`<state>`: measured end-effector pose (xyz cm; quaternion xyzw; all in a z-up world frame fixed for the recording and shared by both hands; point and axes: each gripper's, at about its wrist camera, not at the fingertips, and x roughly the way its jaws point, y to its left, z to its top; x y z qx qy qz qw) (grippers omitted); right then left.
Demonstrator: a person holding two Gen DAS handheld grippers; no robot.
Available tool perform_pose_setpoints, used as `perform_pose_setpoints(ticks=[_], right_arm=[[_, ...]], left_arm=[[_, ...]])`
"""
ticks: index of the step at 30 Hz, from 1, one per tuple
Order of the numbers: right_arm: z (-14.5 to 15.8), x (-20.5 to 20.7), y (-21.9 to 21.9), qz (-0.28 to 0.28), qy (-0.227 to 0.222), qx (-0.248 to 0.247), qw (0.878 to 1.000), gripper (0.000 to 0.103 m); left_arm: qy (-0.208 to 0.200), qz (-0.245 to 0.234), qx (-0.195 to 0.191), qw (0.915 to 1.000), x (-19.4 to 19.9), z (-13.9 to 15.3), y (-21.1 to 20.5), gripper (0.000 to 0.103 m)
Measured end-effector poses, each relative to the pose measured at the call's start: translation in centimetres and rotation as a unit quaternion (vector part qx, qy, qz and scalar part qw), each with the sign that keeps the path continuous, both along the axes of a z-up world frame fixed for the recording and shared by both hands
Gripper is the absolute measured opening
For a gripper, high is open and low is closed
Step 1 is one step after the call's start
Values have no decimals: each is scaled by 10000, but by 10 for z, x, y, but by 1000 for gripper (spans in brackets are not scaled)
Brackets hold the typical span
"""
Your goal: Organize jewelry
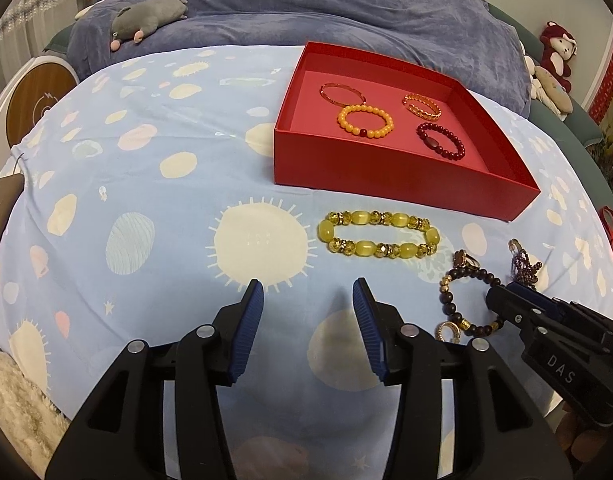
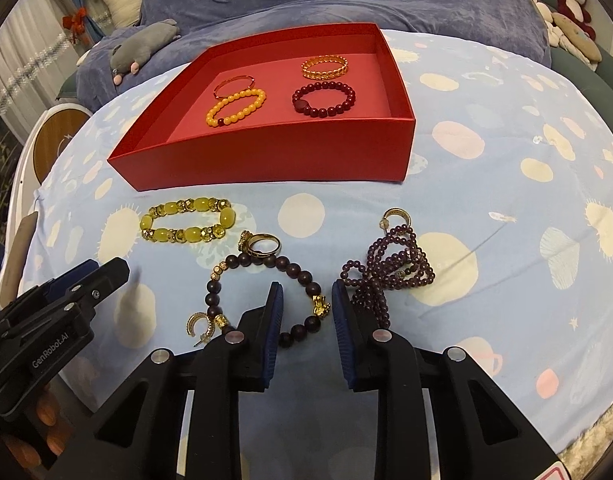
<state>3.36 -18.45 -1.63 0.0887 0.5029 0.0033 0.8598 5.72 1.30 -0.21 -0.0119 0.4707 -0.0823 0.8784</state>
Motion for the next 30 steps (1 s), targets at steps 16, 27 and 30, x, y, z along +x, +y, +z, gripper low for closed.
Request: perform_pose_setpoints(ticks=[16,27,30], right_arm=[[1,-8,-5,-44,99,204,9997,10],[1,-9,0,11,132,270,9995,10],[1,-10,-1,18,134,277,9995,9]], left_arm=[[23,139,-124,9998,43,-3,-12,44],[-80,4,242,9997,47,-14,-25,26],[-93,-73,222,9997,45,-13,-24,10]])
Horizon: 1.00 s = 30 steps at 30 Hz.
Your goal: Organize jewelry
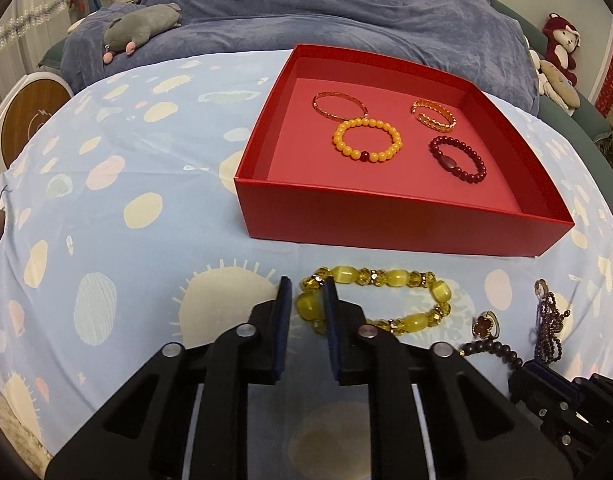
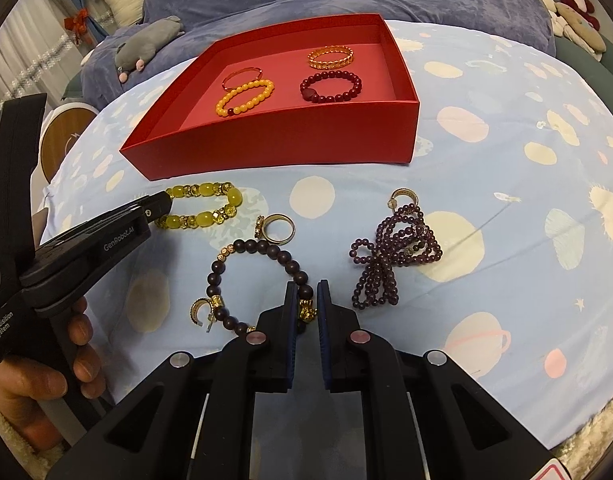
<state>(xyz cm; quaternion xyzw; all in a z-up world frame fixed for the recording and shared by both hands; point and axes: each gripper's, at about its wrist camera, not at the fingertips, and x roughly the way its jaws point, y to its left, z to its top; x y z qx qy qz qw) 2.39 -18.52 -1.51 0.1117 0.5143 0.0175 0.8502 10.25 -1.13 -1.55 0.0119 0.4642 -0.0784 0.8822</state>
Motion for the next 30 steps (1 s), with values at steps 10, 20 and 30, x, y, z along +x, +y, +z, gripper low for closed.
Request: perform_pose_setpoints(ticks=[10,20,30], right_arm=[[23,-7,0,50,-194,139,9997,9],[70,-9,-2,53,-606,298,9977,9],[111,15,-19,-45,-1048,252,9942,9]], left_arm=[[61,-82,-319,9994,-15,16,7,10],[-94,-264,-677,9973,-26,65,7,9],[-424,-635,-936,9927,-11,122,-10,9]])
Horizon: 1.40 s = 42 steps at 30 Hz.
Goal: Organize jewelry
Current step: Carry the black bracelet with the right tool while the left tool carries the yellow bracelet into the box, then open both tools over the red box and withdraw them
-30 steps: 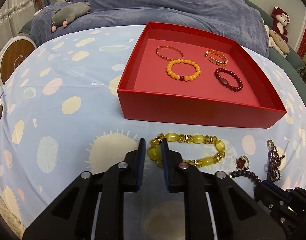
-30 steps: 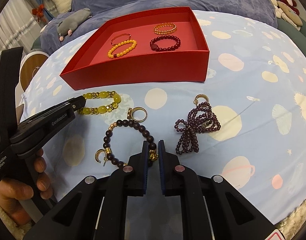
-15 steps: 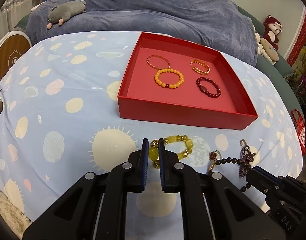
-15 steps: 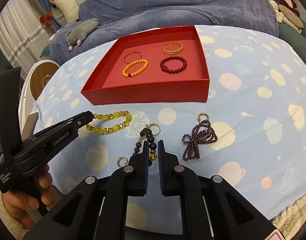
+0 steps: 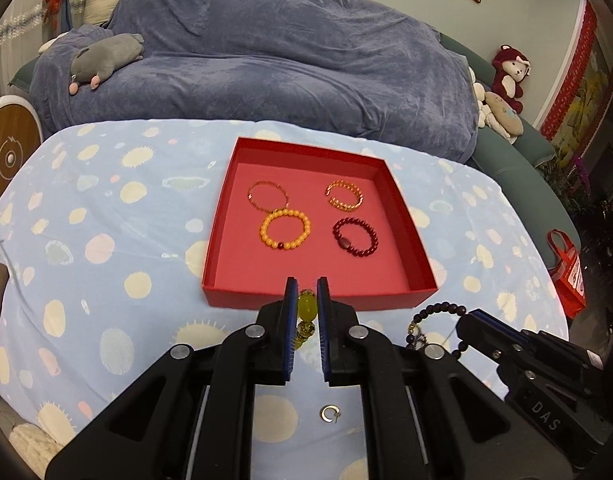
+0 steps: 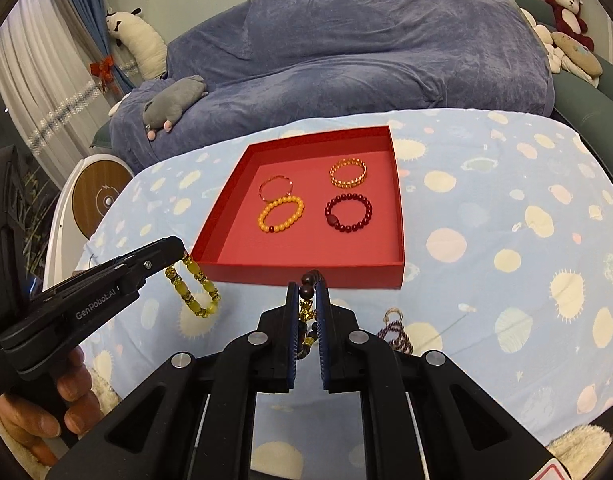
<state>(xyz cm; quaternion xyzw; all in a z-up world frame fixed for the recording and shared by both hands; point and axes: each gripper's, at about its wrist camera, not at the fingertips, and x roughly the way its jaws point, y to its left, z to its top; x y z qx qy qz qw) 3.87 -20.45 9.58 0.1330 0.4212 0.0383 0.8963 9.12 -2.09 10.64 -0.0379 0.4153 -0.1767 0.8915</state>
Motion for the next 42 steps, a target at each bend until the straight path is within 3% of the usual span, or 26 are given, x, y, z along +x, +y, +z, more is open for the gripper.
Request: perform_pose_setpoints(ticks=[8,14,19,26,35,42], right_arm=[[21,52,-2,39,-346,-149,9993,9],[-5,85,-9,-81,-101,135,9998,9],[-43,98,-10,-170,330,227,9991,9],[-78,97,-11,-212,690,-49,9974,9],[-88,104,-3,-75,802,-214,9965,9],[-86,102,0,-154,705,-311,9969,18]], left_arm=[[-332,-263,-537,9977,43,39,-29,9],[1,-243,-759,9968,79,7,-36,9],[486,-83,-634,9968,96,-43,-27,7],[747,159,-21,9971,97,-89,-8,7],[633,235,569,9961,92,-103,-7,7],[551,340,554,9964,91,-101,-5,8]])
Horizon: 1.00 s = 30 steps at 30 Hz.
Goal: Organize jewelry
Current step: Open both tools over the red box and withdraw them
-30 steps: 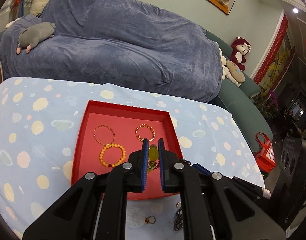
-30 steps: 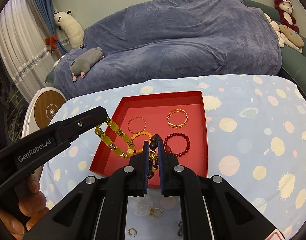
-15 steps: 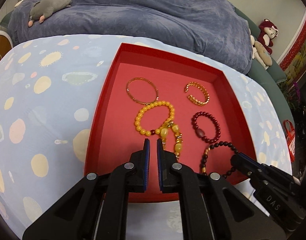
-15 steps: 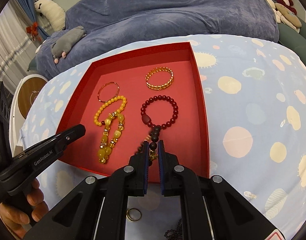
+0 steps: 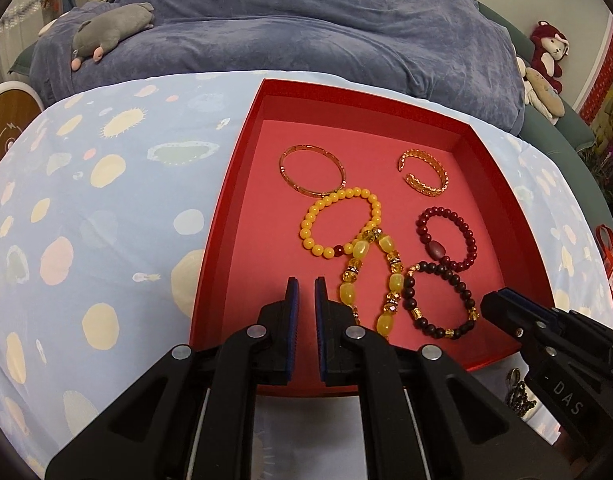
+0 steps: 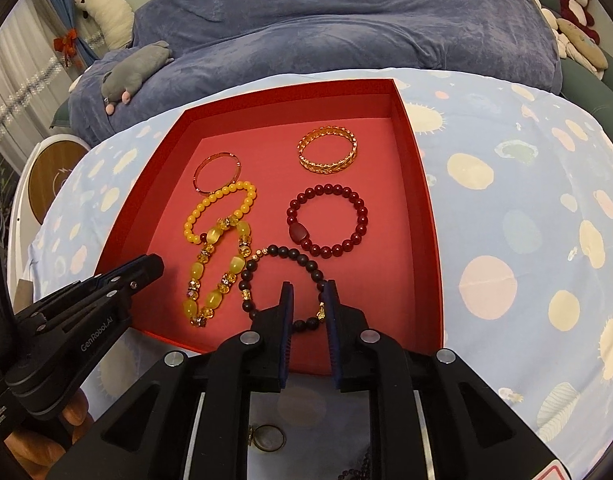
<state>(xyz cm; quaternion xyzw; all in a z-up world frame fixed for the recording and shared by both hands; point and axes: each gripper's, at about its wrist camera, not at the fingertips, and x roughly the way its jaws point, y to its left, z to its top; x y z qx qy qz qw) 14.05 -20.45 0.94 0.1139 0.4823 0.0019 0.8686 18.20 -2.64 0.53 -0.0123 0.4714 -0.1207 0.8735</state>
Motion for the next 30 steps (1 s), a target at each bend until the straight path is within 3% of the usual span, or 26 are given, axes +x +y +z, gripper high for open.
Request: perform_pose_setpoints(ticks=[11,20,23,30], right_arm=[[20,-13,-5,-96,-225,93,9997,19],[39,-43,-13,-212,-366,185,9989,19],[42,-53,-14,-225,-381,189,9988,19],[44,-78,-21,-295,-352,186,9988,19]], left_arm=[[-147,5,-54,9999,-14,13,-1,11],[-248,-18,-52,9997,-41,30,-1,11],[-254,-29,-25,9997,-50,32,-1,17],[-267,-107,33,9996,-71,36,-1,18]])
